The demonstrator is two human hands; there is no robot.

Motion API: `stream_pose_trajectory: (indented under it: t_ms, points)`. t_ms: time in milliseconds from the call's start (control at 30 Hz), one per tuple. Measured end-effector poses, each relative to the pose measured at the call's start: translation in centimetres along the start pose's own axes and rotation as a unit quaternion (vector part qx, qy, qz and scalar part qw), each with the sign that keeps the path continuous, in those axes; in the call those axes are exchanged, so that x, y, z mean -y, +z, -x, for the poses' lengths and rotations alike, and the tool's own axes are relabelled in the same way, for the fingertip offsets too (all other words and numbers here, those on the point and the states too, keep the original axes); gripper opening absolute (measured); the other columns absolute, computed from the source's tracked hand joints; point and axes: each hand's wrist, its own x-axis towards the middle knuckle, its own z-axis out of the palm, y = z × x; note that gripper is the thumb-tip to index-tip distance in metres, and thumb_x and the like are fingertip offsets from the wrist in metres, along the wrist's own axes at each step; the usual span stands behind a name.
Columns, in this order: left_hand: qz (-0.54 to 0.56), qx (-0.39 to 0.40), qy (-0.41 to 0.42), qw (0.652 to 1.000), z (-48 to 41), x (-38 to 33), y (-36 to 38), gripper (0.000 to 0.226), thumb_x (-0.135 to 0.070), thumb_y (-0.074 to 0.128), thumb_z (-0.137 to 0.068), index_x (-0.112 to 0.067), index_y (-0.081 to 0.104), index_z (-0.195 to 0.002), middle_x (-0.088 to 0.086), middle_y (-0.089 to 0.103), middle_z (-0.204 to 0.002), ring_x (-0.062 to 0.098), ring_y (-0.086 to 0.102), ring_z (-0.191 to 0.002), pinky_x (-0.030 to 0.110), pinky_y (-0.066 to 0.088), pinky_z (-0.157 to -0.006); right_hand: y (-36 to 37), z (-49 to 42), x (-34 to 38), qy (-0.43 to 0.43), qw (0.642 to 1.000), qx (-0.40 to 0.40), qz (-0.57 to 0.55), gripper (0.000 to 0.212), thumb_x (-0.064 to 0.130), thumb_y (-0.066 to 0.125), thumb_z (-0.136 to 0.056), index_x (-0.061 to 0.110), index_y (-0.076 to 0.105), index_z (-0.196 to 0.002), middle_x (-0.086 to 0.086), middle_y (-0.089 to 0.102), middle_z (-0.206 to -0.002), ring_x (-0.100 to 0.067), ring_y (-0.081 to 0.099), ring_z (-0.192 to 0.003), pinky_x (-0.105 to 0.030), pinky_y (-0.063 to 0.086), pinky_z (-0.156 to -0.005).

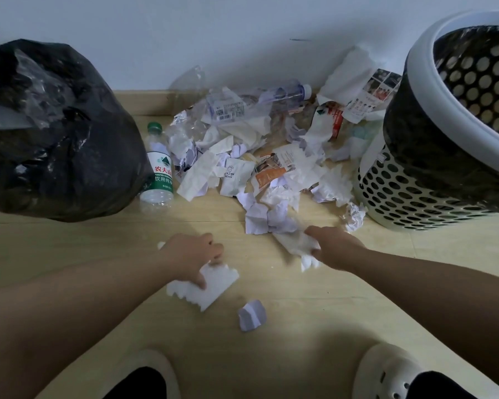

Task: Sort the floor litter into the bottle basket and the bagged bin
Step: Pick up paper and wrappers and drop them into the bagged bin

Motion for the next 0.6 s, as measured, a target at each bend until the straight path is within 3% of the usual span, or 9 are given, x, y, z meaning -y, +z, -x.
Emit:
stream_pose_trajectory:
  t_ms: [133, 200, 267, 400, 500, 600]
  points:
    - [0.065, -0.112, -0.12, 0.984, -0.8, 0.9, -1.8, 0.045, -0.029, 0.058, -0.087, -0.022, 0.041, -0.128, 0.003, 0.043, -0.122, 0.026, 0.057, -0.104, 0.035, 0.046, -0.076, -1.3, -0.6, -0.1, 0.018, 0.993, -0.061, -0.096, 0.019, 0.022, 0.05, -0.092, 0.013, 0.058, -0.106, -0.009, 0.061, -0.106, -0.028, 0.056, -0.098, -0.028, 0.037, -0.068]
    - [0.103, -0.164, -0.172, 0.966, -1.3, 1.0, -2.8, 0.044, -0.016, 0.051, -0.089, -0.02, 0.039, -0.131, 0.006, 0.041, -0.125, 0.028, 0.058, -0.102, 0.035, 0.046, -0.074, -1.9, -0.5, -0.3, 0.021, 0.983, -0.078, -0.167, 0.014, 0.025, 0.053, -0.091, 0.013, 0.06, -0.092, -0.007, 0.059, -0.089, -0.026, 0.055, -0.086, -0.028, 0.035, -0.061]
    - [0.15, -0.199, -0.185, 0.951, -1.7, 0.8, -3.7, 0.043, -0.018, 0.052, -0.09, -0.02, 0.04, -0.131, 0.005, 0.041, -0.129, 0.027, 0.059, -0.099, 0.032, 0.043, -0.069, -2.3, -0.3, -0.4, 0.021, 0.961, -0.067, -0.268, 0.016, 0.031, 0.056, -0.091, 0.02, 0.059, -0.08, 0.0, 0.057, -0.078, -0.02, 0.052, -0.075, -0.026, 0.037, -0.061]
    - [0.276, -0.211, -0.135, 0.928, -2.2, -1.0, -4.7, 0.041, -0.029, 0.059, -0.086, -0.024, 0.046, -0.125, 0.001, 0.045, -0.13, 0.022, 0.054, -0.106, 0.03, 0.043, -0.078, -2.8, 0.6, -0.1, 0.048, 0.918, 0.096, -0.382, 0.028, 0.04, 0.045, -0.096, 0.017, 0.059, -0.087, 0.002, 0.061, -0.087, -0.015, 0.052, -0.07, -0.025, 0.042, -0.062]
    - [0.393, -0.139, -0.032, 0.908, -2.7, -2.7, -4.9, 0.063, -0.03, 0.072, -0.079, -0.026, 0.041, -0.134, 0.003, 0.042, -0.134, 0.019, 0.049, -0.116, 0.027, 0.041, -0.09, -2.5, 0.8, 0.4, 0.043, 0.884, 0.183, -0.428, 0.03, 0.041, 0.042, -0.097, 0.017, 0.059, -0.09, 0.002, 0.061, -0.091, -0.016, 0.053, -0.072, -0.026, 0.042, -0.067]
    - [0.448, -0.077, 0.04, 0.89, -2.8, -4.2, -5.1, 0.075, -0.024, 0.076, -0.076, -0.022, 0.037, -0.14, 0.0, 0.041, -0.138, 0.015, 0.041, -0.127, 0.023, 0.036, -0.097, -2.8, 0.5, 1.3, 0.012, 0.857, 0.213, -0.47, 0.02, 0.031, 0.047, -0.096, 0.014, 0.059, -0.096, -0.001, 0.056, -0.09, -0.016, 0.054, -0.073, -0.027, 0.041, -0.067]
